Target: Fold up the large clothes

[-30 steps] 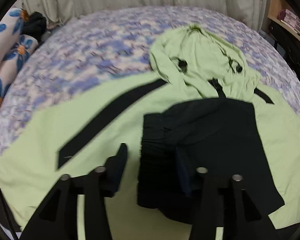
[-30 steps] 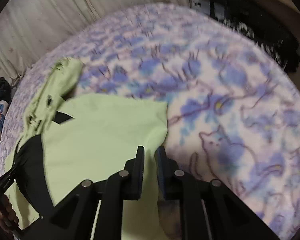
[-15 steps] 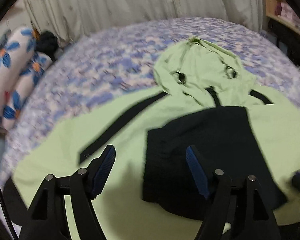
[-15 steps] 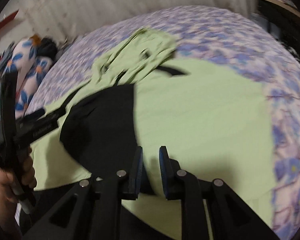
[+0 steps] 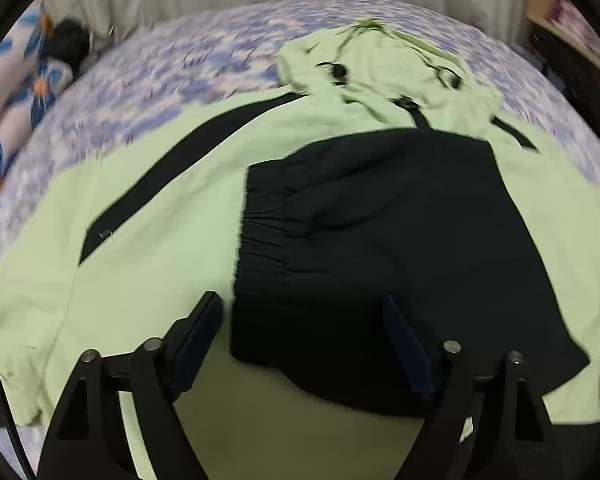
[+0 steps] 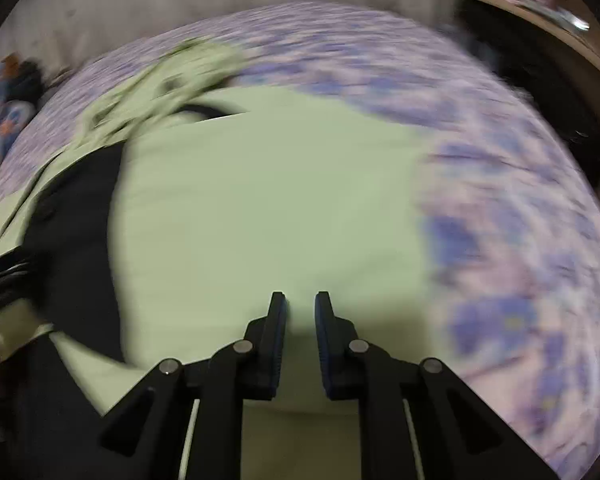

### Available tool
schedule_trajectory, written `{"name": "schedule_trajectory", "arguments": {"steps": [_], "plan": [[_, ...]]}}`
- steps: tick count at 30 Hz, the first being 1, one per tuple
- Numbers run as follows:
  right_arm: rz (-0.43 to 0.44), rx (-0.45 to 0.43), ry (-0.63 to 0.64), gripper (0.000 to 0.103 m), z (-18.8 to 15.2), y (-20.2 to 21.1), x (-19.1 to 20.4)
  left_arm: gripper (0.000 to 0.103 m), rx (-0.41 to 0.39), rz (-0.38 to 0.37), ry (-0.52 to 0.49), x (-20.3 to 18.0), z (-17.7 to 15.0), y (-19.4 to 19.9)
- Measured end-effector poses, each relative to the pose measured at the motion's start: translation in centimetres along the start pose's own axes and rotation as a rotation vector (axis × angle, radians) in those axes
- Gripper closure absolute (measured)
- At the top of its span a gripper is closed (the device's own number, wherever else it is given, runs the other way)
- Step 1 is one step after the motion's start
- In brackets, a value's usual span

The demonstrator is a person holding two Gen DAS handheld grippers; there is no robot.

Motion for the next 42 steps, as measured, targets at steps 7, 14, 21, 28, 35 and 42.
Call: {"name": "schedule_trajectory", "arguments": {"steps": [7, 14, 21, 28, 35, 42], "plan": [[-0.020, 0.004, -0.062, 0.096, 0.1, 0.3, -1.0, 0.019, -0.009, 0.022, 0.006, 0.2, 0.3, -0.2], [0.019, 0.013, -0.060, 0.096, -1.2, 1.7, 1.3, 0.019, -0.001, -0.006, 0.002, -0.8, -0.5, 2.5], [0.073, -0.005, -0.047, 0.096, -3.4, 5.0, 3.5, 0.019, -0.078, -0.107, 0.008, -2.3, -1.9, 8.5], [0.111, -0.046, -0.004, 0.096, -5.5, 9.1, 5.6, 0.019, -0.125, -0.128, 0.029, -2.2, -3.6, 14.0], [0.157, -0.093, 0.028, 0.090, -7.4, 12.8, 7.7, 0.017, -0.151, -0.131, 0.021, -0.9, -6.7, 18.6], [0.178, -0.118, 0.059, 0.081, -9.4, 15.0, 9.7, 0.010, -0.173, -0.150, 0.063, 1.2, -9.9, 21.5]]}}
Point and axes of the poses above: each gripper's, at about its wrist camera, not at the fingertips, and y roughly against the way its jaws point, x to its left, z to its top, the point moved 9 cm from there along -y, roughly the way its jaws point, and after that the axes turned 2 degrees about x, right-handed, at the moved point
